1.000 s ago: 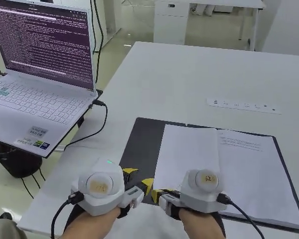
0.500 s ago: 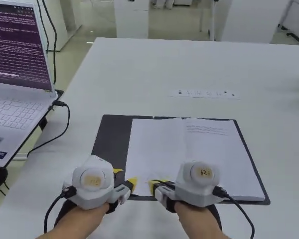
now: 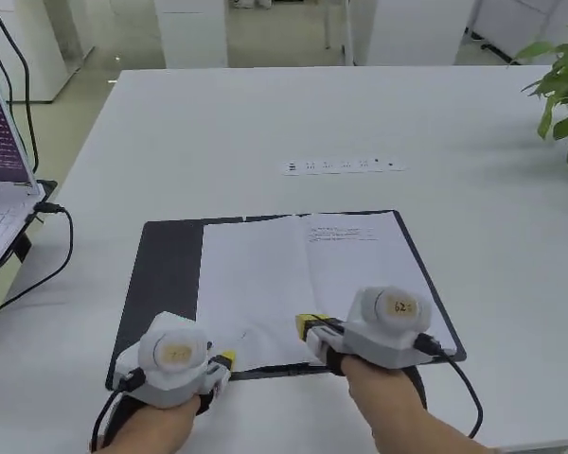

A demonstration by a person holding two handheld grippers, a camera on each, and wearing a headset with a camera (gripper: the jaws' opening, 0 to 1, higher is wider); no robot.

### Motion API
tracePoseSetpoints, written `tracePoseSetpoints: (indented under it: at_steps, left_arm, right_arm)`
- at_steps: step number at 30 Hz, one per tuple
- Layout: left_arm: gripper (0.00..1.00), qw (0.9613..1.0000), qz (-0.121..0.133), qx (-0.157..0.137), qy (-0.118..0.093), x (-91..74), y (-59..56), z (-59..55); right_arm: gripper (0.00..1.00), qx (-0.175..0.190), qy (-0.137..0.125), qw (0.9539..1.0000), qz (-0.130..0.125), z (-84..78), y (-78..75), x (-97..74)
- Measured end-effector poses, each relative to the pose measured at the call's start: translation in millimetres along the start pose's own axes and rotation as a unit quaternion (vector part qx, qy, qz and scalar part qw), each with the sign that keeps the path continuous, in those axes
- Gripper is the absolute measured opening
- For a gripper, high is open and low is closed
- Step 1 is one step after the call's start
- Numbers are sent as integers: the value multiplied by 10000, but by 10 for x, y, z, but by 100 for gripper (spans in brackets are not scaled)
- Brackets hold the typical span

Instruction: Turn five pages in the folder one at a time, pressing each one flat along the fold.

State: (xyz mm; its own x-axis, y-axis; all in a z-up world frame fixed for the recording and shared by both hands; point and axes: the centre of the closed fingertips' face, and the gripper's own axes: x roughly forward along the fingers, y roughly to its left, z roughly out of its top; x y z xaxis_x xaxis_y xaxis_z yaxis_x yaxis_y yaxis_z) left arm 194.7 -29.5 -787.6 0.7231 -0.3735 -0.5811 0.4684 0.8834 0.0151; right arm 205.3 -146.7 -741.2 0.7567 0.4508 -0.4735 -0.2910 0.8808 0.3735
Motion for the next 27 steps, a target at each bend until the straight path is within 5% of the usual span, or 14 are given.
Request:
tracePoseSetpoints:
  at_steps: [2,14,27]
  left_arm:
    - [16,9994,-27,-343,-46,-6,-5,-5]
    - [17,9994,34,-284,-171,-4,-4,0]
    - [17,9994,25,-289,-176,22,1,-5]
  right_arm:
    - [0,18,21,10000,-53,17,-83,40]
    - [0,-15,22,9999,-101,261,-409,410]
    - [0,-139,97,9998,39,433,-591,821]
